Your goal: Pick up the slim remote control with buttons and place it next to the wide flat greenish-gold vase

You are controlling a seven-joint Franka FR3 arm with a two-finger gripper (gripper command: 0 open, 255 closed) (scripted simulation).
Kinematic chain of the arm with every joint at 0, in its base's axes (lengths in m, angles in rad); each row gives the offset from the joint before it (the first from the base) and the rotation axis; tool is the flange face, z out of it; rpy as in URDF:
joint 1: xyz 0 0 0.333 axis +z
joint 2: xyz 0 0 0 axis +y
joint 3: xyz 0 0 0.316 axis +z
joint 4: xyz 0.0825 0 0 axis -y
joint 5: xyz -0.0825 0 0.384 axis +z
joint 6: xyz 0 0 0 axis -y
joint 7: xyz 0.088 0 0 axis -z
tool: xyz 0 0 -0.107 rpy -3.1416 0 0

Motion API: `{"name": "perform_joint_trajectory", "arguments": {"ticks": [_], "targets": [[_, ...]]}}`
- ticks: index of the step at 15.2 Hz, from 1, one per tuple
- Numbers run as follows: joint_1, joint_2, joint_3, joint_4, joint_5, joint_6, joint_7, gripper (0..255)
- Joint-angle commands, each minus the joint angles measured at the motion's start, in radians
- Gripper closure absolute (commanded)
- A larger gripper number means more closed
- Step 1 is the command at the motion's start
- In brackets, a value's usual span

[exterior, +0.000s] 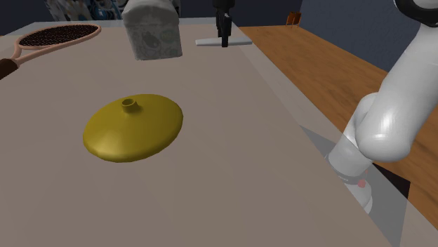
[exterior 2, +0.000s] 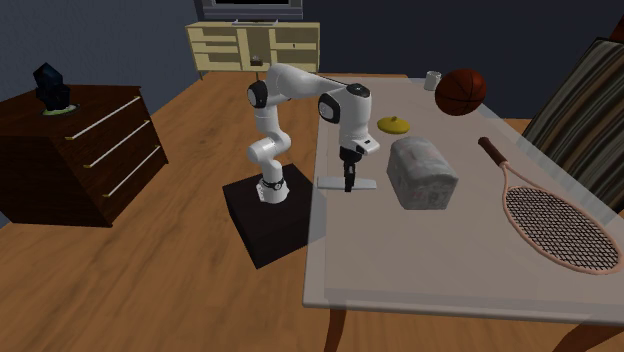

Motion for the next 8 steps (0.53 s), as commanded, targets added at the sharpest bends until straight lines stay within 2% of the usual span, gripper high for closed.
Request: {"name": "perform_joint_trajectory", "arguments": {"ticks": [1, 6, 8], "targets": [[0.000, 0.000, 0.000, 0.000, 0.000, 0.000, 0.000, 255], [0.000, 0.000, 0.000, 0.000, 0.000, 0.000, 0.000, 255], [0.000, 0.006, 0.000, 0.034, 0.001, -0.028, -0.001, 255]]}}
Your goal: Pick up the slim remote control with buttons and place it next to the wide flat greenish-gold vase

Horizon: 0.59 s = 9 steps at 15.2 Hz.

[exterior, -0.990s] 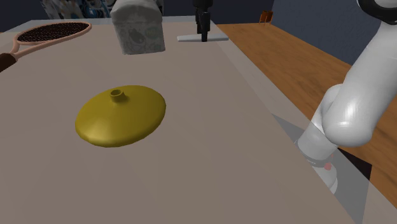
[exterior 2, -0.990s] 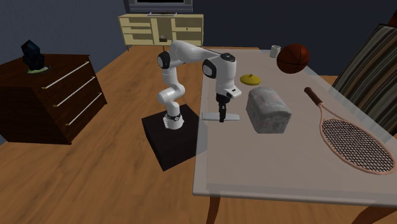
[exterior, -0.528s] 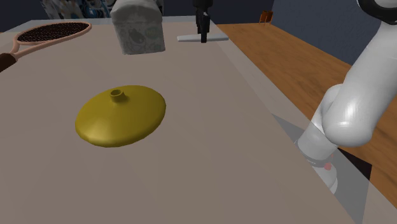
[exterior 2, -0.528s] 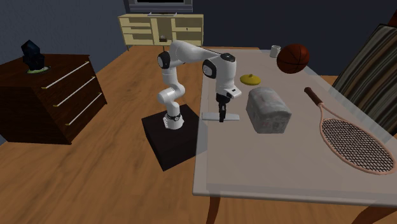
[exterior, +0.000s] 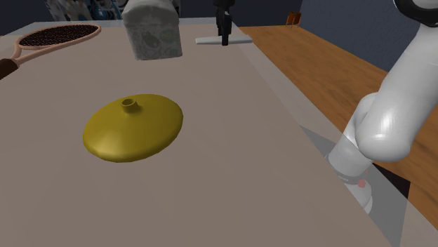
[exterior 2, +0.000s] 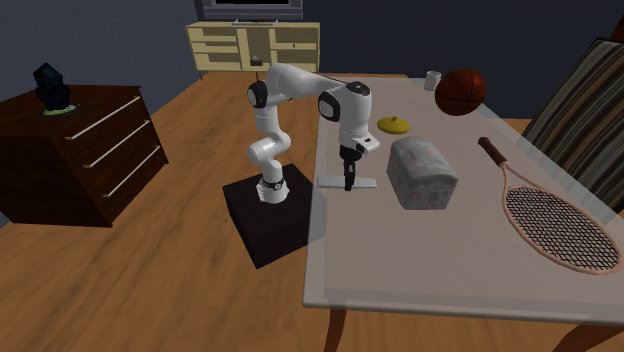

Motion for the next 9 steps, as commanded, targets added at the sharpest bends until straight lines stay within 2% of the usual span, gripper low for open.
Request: {"name": "perform_joint_trajectory", "arguments": {"ticks": [1, 9], "targets": [[0.000, 0.008, 0.000, 0.035, 0.001, -0.027, 0.000, 255], [-0.002, 0.047, -0.002, 0.196, 0.005, -0.148, -0.004, 255]]}}
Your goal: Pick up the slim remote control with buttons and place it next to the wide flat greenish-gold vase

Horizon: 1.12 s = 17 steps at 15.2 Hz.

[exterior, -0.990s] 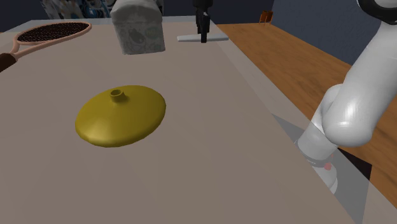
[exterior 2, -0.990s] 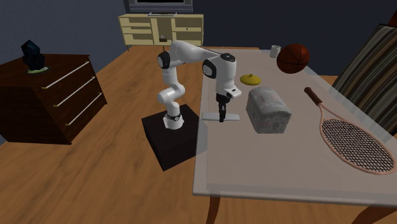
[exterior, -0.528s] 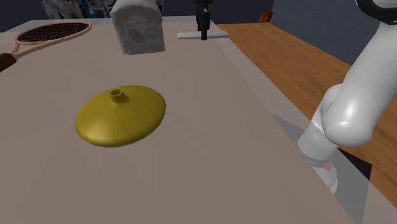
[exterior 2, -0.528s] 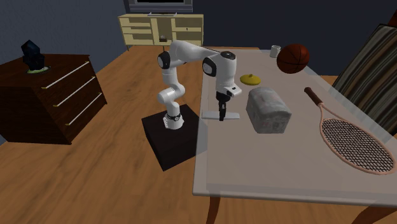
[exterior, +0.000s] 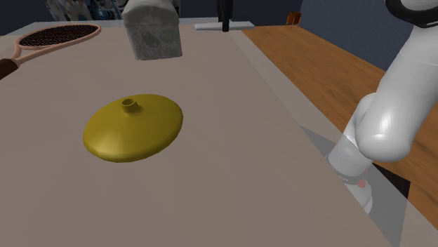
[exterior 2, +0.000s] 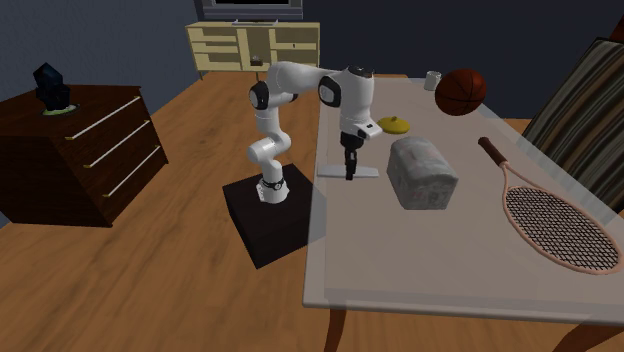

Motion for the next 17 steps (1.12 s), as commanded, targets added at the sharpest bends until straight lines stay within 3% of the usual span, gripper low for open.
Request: {"name": "perform_joint_trajectory", "arguments": {"ticks": [1, 9, 16, 17], "targets": [[0.000, 0.015, 0.000, 0.048, 0.002, -0.033, -0.001, 255], [-0.006, 0.086, -0.003, 0.258, 0.010, -0.172, -0.007, 255], [-0.016, 0.188, -0.007, 0.505, 0.022, -0.318, -0.014, 255], [0.001, 0.143, 0.001, 0.440, 0.015, -0.298, 0.008, 255]]}}
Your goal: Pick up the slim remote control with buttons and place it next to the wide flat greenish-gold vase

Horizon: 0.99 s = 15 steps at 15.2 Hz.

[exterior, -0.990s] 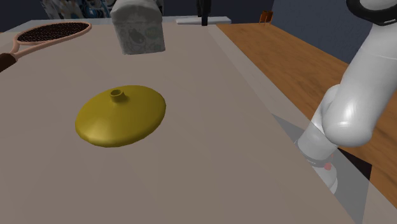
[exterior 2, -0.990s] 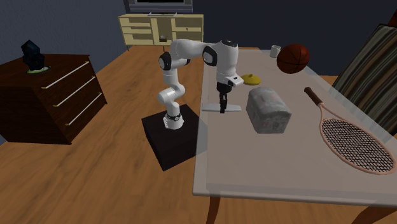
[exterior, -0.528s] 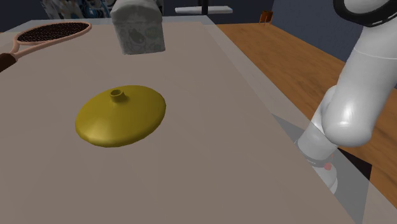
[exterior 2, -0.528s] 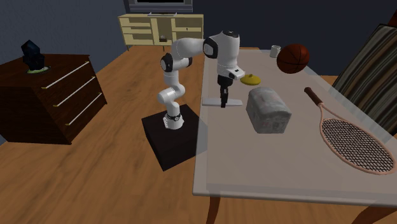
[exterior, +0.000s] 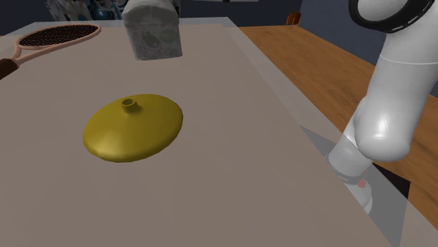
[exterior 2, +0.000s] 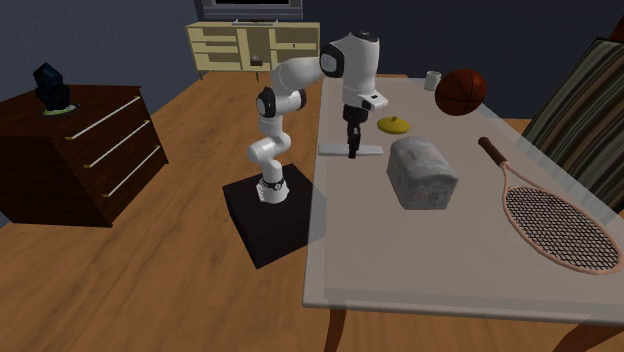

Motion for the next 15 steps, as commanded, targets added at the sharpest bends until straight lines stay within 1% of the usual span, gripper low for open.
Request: {"name": "perform_joint_trajectory", "arguments": {"ticks": [1, 4, 7, 11, 15], "targets": [[0.025, -0.061, 0.012, -0.078, -0.009, 0.018, 0.033, 255], [0.068, -0.161, 0.041, -0.212, -0.021, 0.051, 0.100, 255], [0.104, -0.242, 0.075, -0.313, -0.025, 0.070, 0.168, 255], [0.146, -0.329, 0.125, -0.413, -0.021, 0.083, 0.262, 255], [0.185, -0.395, 0.180, -0.484, -0.010, 0.088, 0.357, 255]]}}
